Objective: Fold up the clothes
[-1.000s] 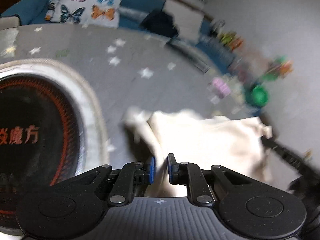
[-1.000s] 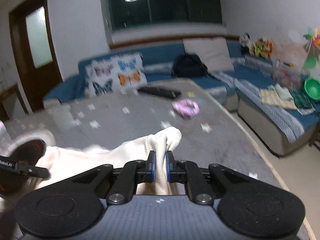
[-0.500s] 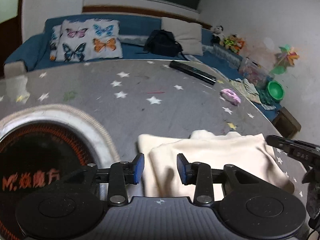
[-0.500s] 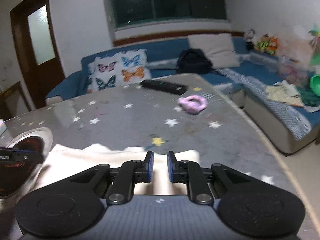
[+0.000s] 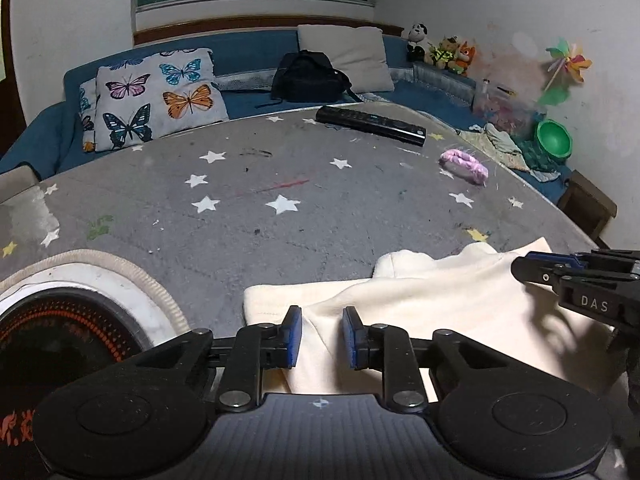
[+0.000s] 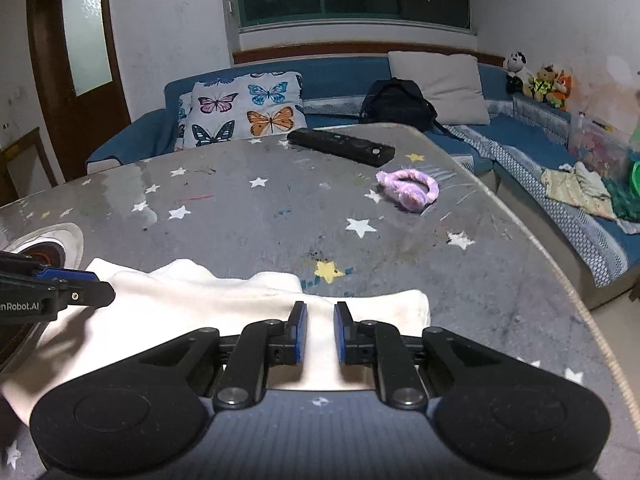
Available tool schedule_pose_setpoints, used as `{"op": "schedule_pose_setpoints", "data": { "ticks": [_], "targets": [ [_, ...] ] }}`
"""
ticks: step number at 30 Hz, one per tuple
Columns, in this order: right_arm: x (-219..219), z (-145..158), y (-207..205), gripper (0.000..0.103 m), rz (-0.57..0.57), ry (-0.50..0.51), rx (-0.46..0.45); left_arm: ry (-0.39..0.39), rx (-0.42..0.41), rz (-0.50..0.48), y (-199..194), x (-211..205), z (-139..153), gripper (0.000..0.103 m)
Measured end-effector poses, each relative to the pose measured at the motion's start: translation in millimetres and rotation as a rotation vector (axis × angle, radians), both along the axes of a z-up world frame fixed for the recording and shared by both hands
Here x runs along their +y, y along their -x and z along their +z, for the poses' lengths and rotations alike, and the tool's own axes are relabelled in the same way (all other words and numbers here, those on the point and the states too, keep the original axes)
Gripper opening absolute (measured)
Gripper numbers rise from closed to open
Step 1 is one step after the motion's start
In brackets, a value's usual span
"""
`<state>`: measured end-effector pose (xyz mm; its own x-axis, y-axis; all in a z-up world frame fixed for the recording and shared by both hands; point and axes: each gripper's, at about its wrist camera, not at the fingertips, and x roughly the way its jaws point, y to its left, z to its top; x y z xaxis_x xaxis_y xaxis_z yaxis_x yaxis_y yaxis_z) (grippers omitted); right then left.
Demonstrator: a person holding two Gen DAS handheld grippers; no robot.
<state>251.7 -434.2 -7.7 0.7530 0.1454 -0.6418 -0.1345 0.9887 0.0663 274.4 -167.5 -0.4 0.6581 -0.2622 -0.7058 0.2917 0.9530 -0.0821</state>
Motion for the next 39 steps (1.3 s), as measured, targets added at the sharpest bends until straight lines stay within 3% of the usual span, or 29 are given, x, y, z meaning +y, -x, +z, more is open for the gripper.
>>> {"op": "schedule_pose_setpoints", "data": {
  "ticks": [3,4,7,14,20,24,26,29,36,39],
  "targets": [
    [1,6,15,0.026,0.026,-0.002,0.005,-0.006,-0.012,-0.012,17,3,6,0.032],
    [3,8,23,0.027,0.034,0.001,0.0,-0.009,-0.018,-0.018,24,3,8,0.039],
    [6,13,48,0.036,0.06,0.015,-0.002,-0.018,-0.042,-0.043,46,4,13,0.04],
    [10,7,98,0.037,0.104,0.068,0.009,-0.104,-0.087,-0.068,89,4,2,0.04],
    [13,13,121,0.045,0.074,0.083,-0.031,-0.08,-0.078,-0.027,100,14,2,0.05],
    [20,12,131,0.057,0.061,0.056,-0.045,-0.065,-0.083,-0.021,115,20,9,0.061],
    [23,11,137,0.058,0.052,0.037,-0.05,-0.054,-0.086,-0.017,125,24,11,0.073],
    [28,11,147,0.076,0.041,0.007,-0.06,-0.046,-0.105,-0.008,141,29,14,0.088],
    [43,12,171,0.091,0.034,0.0,-0.077,-0.04,-0.131,-0.012,171,37,15,0.103],
    [49,12,179,0.101,0.022,0.015,-0.08,-0.039,-0.136,-0.013,181,40,15,0.103]
  ]
}}
